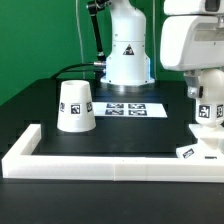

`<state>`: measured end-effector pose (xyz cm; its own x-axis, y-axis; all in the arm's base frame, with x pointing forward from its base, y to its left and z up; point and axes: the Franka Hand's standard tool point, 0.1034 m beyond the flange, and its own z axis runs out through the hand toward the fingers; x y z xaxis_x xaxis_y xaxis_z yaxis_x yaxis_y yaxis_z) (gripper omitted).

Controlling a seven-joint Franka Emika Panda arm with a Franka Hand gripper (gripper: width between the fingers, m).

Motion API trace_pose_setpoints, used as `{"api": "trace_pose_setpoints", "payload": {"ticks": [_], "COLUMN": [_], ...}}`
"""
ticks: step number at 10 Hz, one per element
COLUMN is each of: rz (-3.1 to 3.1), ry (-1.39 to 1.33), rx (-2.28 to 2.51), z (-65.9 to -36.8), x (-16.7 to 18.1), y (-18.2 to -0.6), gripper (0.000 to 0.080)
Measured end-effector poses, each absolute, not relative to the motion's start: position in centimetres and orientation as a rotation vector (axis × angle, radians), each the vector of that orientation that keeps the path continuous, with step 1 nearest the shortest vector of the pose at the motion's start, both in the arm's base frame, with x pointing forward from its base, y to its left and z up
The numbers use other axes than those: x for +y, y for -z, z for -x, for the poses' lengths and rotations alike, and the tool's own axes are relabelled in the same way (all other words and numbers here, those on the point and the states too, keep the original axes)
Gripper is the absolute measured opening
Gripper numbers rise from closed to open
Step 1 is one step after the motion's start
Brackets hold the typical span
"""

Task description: Assemble lamp

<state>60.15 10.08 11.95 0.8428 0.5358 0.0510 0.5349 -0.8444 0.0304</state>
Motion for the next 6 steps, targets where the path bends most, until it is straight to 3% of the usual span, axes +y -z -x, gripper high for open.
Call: {"api": "trace_pose_setpoints", "payload": {"ticks": [6], "rz": [-3.133], "ry": [-0.103], "rx": [0.287], "z": [-60.6], "x": [10.36], "y": [-11.93], "gripper": [0.0579]}}
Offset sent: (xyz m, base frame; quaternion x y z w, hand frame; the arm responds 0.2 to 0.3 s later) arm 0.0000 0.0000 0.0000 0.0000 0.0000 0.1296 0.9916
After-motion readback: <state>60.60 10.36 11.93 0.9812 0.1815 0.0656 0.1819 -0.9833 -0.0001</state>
